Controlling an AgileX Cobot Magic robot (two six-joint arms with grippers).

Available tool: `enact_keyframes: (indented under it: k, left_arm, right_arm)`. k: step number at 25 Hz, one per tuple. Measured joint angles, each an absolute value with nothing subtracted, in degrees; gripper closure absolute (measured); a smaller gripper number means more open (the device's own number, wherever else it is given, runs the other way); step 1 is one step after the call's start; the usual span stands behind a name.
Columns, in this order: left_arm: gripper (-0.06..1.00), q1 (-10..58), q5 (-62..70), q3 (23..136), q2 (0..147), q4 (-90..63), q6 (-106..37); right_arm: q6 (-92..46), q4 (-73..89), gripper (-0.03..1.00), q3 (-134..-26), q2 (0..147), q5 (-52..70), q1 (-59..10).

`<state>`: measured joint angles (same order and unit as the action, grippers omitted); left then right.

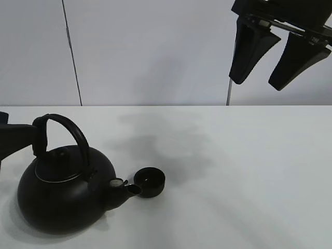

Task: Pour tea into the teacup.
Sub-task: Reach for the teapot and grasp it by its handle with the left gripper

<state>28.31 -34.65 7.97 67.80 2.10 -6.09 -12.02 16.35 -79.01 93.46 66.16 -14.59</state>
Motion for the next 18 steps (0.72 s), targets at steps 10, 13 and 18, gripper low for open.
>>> enact_keyframes:
  k: [10,13,18]
  left_arm:
    - [0.56,28.3,-53.2,8.2,84.1,-4.8,-6.8]
    - [0.56,28.3,-56.3,8.2,87.5,-5.4,-7.3]
    - [0.56,28.3,-61.9,8.2,92.0,-5.5,-7.4]
  right_arm:
    - [-12.0,16.3,0.46,-79.0,93.5,66.6,-14.6]
    - [-12.0,16.3,0.46,-79.0,93.5,66.6,-14.6]
    - [-12.0,16.3,0.46,-79.0,93.5,66.6,-14.6]
